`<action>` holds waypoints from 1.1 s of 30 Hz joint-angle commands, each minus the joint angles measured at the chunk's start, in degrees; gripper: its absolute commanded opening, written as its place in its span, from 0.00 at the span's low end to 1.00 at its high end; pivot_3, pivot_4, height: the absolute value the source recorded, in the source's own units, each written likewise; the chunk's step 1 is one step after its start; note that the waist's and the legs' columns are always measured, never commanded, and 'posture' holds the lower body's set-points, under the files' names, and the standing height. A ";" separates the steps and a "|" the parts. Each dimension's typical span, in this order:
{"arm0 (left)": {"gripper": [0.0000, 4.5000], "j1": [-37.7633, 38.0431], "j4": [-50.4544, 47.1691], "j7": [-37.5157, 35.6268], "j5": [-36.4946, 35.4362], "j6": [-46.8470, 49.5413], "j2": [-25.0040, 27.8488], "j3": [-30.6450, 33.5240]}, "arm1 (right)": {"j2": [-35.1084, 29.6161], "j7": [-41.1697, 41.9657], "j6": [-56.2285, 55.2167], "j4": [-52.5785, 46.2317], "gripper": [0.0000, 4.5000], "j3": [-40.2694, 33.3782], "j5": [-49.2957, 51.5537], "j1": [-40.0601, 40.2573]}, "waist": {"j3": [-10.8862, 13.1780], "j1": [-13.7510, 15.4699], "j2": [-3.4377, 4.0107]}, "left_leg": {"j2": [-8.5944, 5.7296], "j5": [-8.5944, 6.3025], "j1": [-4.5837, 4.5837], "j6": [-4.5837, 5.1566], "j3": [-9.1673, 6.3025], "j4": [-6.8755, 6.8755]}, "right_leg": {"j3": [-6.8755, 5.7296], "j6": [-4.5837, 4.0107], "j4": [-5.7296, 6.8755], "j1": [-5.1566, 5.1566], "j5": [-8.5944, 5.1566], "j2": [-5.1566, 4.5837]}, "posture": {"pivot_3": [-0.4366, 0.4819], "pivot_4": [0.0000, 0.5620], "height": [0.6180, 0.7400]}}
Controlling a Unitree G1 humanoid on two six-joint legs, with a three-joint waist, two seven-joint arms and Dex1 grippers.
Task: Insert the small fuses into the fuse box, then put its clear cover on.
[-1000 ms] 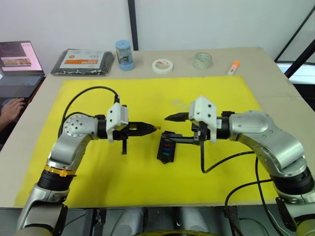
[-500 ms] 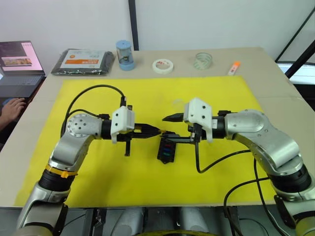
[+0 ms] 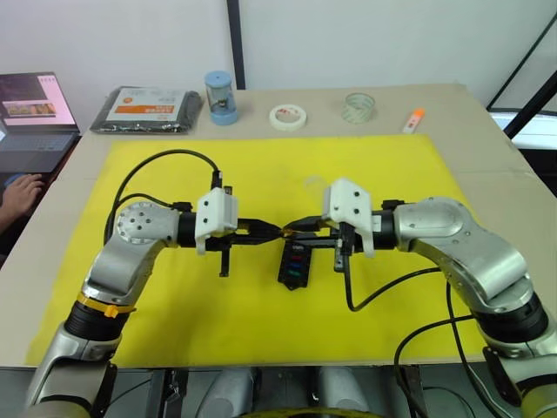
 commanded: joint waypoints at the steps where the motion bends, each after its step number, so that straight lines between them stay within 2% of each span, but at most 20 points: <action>1: 0.00 -0.22 -1.34 -0.37 0.07 -0.28 0.37 -0.42 | 0.58 -0.25 -0.28 -2.43 0.05 -1.74 1.21 -1.41 | 0.00 -0.02 0.00 | 0.00 0.00 0.01 0.00 0.00 0.00 | 0.00 0.00 0.01 0.00 0.00 0.00 | 0.48 0.27 1.00; 6: 0.00 0.51 -2.53 0.01 0.03 0.09 0.75 -0.57 | 0.47 -0.49 -0.20 -2.31 0.05 -2.36 1.77 -0.68 | 0.00 0.02 0.00 | 0.00 0.00 0.00 0.00 0.00 0.00 | 0.00 0.00 0.00 0.00 0.00 0.00 | 0.48 0.27 1.00; 9: 0.00 0.28 -2.49 0.12 0.14 0.26 0.70 -0.74 | 0.41 -0.38 -0.41 -2.11 0.18 -2.27 2.04 -0.29 | 0.00 0.02 0.00 | 0.00 0.00 0.00 0.00 0.00 0.00 | 0.00 0.00 0.00 0.00 0.00 0.00 | 0.48 0.27 1.00; 14: 0.00 -0.30 -1.81 0.21 0.18 0.23 0.73 -0.97 | 0.42 -0.54 -1.68 -2.00 0.51 -1.39 1.21 0.37 | 0.00 0.02 0.00 | 0.00 0.00 0.00 0.00 0.00 0.00 | 0.00 0.00 0.00 0.00 0.00 0.00 | 0.48 0.27 1.00; 33: 0.00 -0.99 -3.52 1.16 5.07 -0.02 1.95 -3.30 | -1.51 0.39 -3.37 -2.07 0.51 1.07 -3.33 0.50 | 0.00 0.03 0.00 | 0.00 0.00 0.00 0.00 0.00 0.00 | 0.00 0.00 0.00 0.00 0.00 0.00 | 0.48 0.27 1.00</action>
